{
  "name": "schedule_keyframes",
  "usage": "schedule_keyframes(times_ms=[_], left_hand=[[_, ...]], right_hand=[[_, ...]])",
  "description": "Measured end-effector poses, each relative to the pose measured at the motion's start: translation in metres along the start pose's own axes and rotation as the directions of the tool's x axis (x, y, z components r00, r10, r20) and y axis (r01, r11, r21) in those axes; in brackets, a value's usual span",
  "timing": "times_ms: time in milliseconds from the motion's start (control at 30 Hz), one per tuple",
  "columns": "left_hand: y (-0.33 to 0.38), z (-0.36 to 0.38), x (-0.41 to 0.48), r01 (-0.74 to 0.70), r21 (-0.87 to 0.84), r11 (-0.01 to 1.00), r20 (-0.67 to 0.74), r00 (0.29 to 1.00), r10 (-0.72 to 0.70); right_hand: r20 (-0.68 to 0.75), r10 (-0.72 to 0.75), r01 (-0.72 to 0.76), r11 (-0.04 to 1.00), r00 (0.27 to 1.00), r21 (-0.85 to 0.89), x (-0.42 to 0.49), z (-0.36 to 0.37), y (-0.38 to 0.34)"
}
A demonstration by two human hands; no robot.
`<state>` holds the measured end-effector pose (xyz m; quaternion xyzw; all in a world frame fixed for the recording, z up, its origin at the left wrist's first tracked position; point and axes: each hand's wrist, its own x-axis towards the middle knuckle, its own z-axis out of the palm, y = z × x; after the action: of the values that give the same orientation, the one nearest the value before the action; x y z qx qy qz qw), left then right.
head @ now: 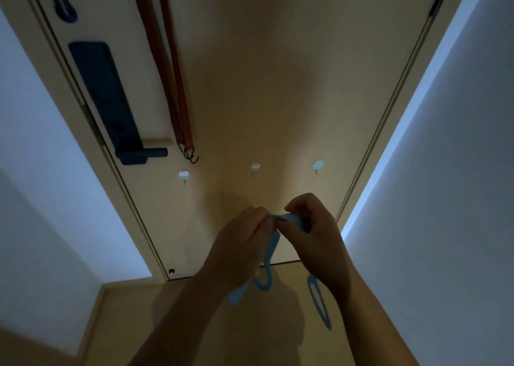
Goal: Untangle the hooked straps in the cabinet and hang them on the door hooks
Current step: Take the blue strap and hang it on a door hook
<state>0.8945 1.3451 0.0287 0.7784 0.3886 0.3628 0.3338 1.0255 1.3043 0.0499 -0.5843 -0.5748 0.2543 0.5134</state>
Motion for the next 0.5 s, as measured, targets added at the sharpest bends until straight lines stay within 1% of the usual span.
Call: schedule_keyframes(times_ms=[67, 133, 200, 233, 333, 433, 500], left_hand=[[-0.011, -0.011, 0.031, 0.023, -0.056, 0.998, -0.027, 0.999, -0.024], [-0.019, -0.021, 0.060, 0.086, -0.075, 0.993, -0.036, 0.995, -0.089], [-0.024, -0.026, 0.086, 0.088, -0.151, 0.985, -0.069, 0.993, -0.099], [-0.026, -0.028, 0.098, 0.079, -0.152, 0.985, -0.084, 0.992, -0.092], [-0.037, -0.033, 0.131, 0.046, -0.050, 0.998, -0.118, 0.992, -0.052], [-0.043, -0.038, 0.168, -0.002, 0.012, 1.000, -0.128, 0.992, 0.004], [-0.047, -0.039, 0.191, -0.032, 0.053, 0.998, -0.173, 0.984, 0.041]], right_hand=[[0.027, -0.032, 0.032, 0.999, 0.999, 0.008, 0.033, 0.003, 0.004], [0.028, -0.043, 0.043, 0.999, 0.999, 0.004, 0.063, 0.007, 0.008], [-0.008, -0.047, 0.047, 0.999, 0.999, 0.006, 0.090, 0.014, 0.013], [-0.034, -0.050, 0.051, 0.999, 0.998, 0.012, 0.103, 0.017, 0.014], [-0.091, -0.092, 0.094, 0.996, 0.992, 0.009, 0.142, 0.022, 0.017], [-0.081, -0.171, 0.167, 0.985, 0.982, -0.051, 0.183, 0.022, 0.021], [-0.098, -0.234, 0.225, 0.969, 0.967, -0.099, 0.211, 0.021, 0.024]])
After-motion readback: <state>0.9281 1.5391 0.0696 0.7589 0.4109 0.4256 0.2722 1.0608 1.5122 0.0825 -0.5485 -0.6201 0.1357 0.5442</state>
